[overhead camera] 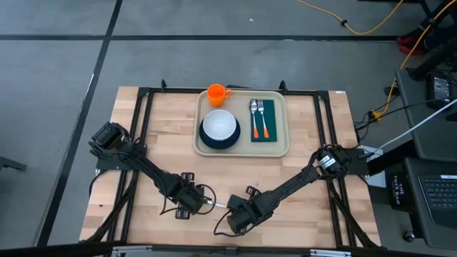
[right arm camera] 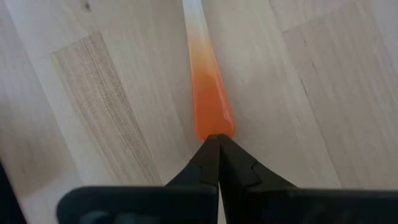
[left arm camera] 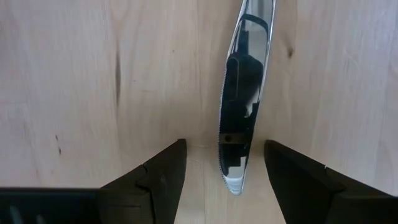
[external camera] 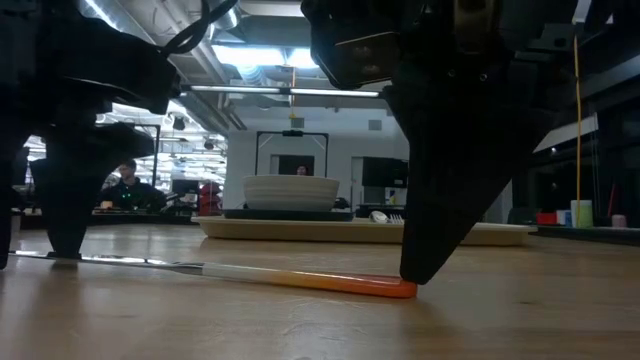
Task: Set up tray
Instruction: Put the orange knife on the dark green napkin on the gray tray
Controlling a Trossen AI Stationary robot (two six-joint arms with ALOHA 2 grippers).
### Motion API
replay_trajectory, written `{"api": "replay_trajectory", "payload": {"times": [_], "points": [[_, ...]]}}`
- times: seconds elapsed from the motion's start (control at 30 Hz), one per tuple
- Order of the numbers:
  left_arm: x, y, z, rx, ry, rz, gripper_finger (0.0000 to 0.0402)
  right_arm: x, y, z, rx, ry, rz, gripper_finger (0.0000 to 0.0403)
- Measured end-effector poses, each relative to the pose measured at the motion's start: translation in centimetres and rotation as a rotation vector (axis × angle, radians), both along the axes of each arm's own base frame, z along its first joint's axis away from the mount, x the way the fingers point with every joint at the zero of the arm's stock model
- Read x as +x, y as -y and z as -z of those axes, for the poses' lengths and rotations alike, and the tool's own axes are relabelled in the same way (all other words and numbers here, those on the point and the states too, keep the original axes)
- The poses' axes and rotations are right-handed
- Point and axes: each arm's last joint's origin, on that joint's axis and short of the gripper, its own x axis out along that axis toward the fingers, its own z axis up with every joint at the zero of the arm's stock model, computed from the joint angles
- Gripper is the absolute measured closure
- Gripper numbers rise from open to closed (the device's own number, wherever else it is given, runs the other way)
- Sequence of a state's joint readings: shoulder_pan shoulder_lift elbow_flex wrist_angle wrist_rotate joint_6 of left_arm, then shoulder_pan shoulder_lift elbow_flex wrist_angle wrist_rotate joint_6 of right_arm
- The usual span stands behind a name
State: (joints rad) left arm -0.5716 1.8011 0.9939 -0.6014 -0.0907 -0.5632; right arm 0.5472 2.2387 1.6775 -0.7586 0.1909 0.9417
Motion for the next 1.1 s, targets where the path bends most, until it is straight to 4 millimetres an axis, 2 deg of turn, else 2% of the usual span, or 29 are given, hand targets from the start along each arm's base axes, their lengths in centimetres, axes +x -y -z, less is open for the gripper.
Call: {"api": "replay_trajectory", "payload": {"times": [0.27,0.6,0.8,1.1], "points": [[0.0,-0.02,0.1,0.015,0.008,-0.001,0.0198,-0.01,0.0,0.0,0.001,-0.001,0.0,0.0402],[0.05,0.01,0.15,0.019,0.016,0.023,0.0285,-0.01,0.0,0.0,0.001,-0.002,-0.004,0.0402],[0.06,0.04,0.15,0.014,0.016,0.027,0.0323,-0.01,-0.01,0.0,0.003,-0.003,-0.005,0.0402],[0.13,0.17,0.17,0.011,0.031,0.053,0.0334,-0.01,-0.02,0.0,0.006,-0.004,-0.005,0.0402]]}}
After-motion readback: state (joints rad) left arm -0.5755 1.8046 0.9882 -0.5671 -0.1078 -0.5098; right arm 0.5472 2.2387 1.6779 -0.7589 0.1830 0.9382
